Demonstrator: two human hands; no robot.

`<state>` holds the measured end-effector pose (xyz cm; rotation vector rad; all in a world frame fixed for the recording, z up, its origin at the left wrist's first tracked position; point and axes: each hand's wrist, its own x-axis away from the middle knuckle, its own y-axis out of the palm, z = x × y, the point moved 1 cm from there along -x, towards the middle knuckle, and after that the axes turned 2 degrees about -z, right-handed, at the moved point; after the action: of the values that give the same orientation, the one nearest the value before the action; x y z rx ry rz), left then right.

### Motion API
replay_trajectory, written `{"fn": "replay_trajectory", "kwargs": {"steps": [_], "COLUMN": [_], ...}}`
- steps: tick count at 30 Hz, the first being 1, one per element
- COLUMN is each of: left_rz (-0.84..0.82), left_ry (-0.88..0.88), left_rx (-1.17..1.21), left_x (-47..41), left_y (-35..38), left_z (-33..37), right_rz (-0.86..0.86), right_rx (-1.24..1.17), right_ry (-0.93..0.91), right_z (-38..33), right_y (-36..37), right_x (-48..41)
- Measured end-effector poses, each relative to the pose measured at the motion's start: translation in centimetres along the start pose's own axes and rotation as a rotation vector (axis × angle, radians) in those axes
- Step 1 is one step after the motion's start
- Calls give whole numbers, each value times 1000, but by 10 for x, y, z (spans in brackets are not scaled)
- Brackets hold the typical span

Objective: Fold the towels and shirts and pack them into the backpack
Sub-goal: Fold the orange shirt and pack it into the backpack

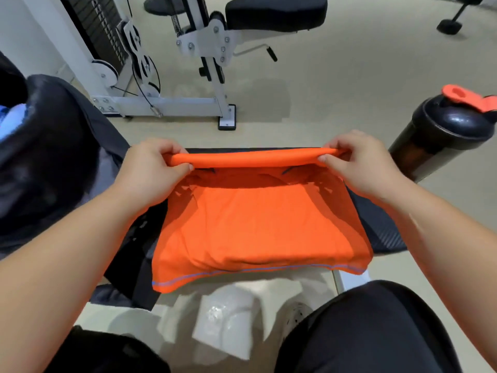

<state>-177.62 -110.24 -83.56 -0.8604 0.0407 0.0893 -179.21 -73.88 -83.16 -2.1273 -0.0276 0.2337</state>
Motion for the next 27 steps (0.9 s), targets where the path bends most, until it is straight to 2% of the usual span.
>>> {"fn": "replay_trajectory", "kwargs": {"steps": [5,8,11,13,19,24,27], "left_rz": [-51,-150,-255,-223,-70,-234,-228], "left_ry": [91,144,129,120,66,-66,-97], "left_rx": [-163,-254,-350,-368,-337,-383,-368], "left_x": [57,82,94,92,61,25,10], "left_y": [2,9,16,16,23,43,49], "left_z": [-17,-25,-27,-25,-15,-19,-21], "right_rz": [-54,-101,-343,-437,-253,-338,-392], "right_rx": [1,83,284,355,378,304,290], "right_ry": [-64,-58,61,121,77,132,193], "right_z": [3,6,8,5,-12,-1,13], "right_y": [6,15,23,22,19,36,44], "right_x": [60,83,95,95,64,24,7]}}
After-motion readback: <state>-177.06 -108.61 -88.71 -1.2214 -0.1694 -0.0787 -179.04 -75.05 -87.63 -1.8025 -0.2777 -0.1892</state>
